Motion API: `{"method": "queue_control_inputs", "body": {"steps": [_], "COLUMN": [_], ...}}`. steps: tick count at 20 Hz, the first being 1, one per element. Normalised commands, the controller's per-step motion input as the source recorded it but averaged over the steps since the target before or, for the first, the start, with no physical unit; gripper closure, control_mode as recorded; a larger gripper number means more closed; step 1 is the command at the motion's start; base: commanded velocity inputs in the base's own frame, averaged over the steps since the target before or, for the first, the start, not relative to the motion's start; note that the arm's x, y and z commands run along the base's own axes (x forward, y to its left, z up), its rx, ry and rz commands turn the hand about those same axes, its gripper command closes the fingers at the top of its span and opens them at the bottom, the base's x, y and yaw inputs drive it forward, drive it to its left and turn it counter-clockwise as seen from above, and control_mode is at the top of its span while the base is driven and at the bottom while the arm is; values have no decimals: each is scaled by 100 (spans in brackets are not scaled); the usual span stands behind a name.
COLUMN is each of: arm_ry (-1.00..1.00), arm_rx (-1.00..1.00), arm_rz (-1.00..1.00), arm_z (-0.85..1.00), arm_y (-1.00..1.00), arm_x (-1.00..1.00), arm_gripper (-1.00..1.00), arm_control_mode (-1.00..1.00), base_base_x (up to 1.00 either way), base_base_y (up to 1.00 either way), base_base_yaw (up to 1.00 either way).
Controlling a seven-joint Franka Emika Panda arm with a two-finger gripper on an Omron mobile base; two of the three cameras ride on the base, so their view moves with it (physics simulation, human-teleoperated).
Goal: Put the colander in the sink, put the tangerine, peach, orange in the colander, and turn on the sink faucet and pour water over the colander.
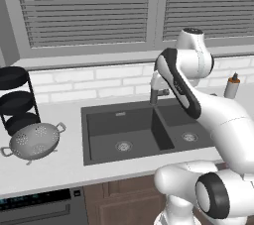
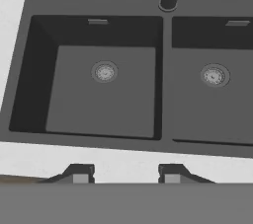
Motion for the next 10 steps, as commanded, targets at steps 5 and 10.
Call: {"method": "queue_control_inputs", "body": {"steps": [5, 10], "arm_ry": [0, -6], "arm_rx": [0, 2], "arm_rz": [0, 0], "arm_z": [-4, -27], "arm_y": [18, 54], "arm_x": [-1, -11], "arm_gripper": [-100, -100], "arm_control_mode": [-100, -100], "base_base_x": [0, 0], "base_base_y": [0, 0], "base_base_yaw": [0, 0]}}
